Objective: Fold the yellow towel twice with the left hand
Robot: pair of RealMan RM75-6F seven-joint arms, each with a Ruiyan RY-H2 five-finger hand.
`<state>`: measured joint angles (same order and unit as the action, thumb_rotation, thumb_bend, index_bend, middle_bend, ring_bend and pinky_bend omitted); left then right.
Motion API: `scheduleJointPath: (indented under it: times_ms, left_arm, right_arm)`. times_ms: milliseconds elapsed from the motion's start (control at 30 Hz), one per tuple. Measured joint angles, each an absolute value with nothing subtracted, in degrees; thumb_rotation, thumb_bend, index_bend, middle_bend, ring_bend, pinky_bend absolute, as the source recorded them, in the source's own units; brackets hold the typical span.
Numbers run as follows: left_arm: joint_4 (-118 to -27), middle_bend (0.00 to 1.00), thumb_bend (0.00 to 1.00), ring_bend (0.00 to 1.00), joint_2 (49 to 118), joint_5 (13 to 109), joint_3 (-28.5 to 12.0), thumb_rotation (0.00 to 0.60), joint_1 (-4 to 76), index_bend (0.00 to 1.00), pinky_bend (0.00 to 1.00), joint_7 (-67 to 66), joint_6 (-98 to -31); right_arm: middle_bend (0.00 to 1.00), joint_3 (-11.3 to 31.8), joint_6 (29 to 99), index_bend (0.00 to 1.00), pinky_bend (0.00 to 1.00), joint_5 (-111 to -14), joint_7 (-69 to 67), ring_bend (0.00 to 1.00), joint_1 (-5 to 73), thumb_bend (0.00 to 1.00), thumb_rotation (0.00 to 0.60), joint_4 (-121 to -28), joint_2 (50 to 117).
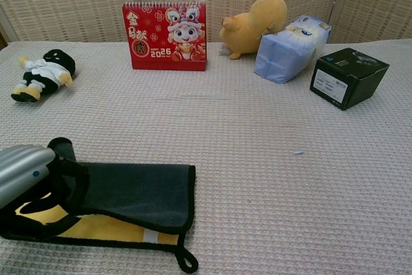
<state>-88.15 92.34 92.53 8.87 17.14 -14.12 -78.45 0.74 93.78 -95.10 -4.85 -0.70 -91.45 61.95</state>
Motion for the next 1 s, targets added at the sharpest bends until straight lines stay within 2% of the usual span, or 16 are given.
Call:
scheduleJointPath:
  times_ms: [333, 500, 800, 933, 1000]
  left_arm:
    - [-86.5, 1.00, 0.43, 1.00, 92.9, 92.3, 8.0, 0.600, 16.1, 0.34, 1.00, -13.6, -77.4]
    - [-87.0, 1.00, 0.35, 1.00, 92.3, 92.1, 7.7, 0.600, 16.0, 0.22, 1.00, -13.6, -76.8]
    - [-88.0, 1.00, 0.23, 1.00, 91.3, 93.4, 7.7, 0.600, 15.5, 0.13, 1.00, -13.3, -76.8]
    - [-88.7, 1.00, 0.25, 1.00, 90.7, 93.9, 7.7, 0.600, 15.4, 0.13, 1.00, -13.7, -76.9]
    - [-89.2, 1.00, 0.31, 1.00, 90.1, 94.5, 7.6, 0.600, 15.5, 0.18, 1.00, -14.6, -77.1]
  right_arm:
    - [0.00, 0.5, 93.7, 0.00, 0.00, -95.5, -4.7, 0.00, -0.7, 0.45, 0.600, -91.6, 62.0]
    - [0.00, 0.7, 93.5, 0.00, 0.00, -95.1, -4.4, 0.00, -0.6, 0.45, 0.600, -91.5, 62.1]
    - [0.00, 0.9, 93.2, 0.00, 0.00, -94.7, -4.0, 0.00, -0.5, 0.45, 0.600, -91.6, 62.4]
    - [0.00, 0.9, 93.2, 0.00, 0.00, -94.7, -4.1, 0.00, -0.5, 0.45, 0.600, -91.6, 62.4]
    - [0.00, 0.9, 93.1, 0.00, 0.00, -94.7, -4.2, 0.00, -0.5, 0.45, 0.600, -91.6, 62.3]
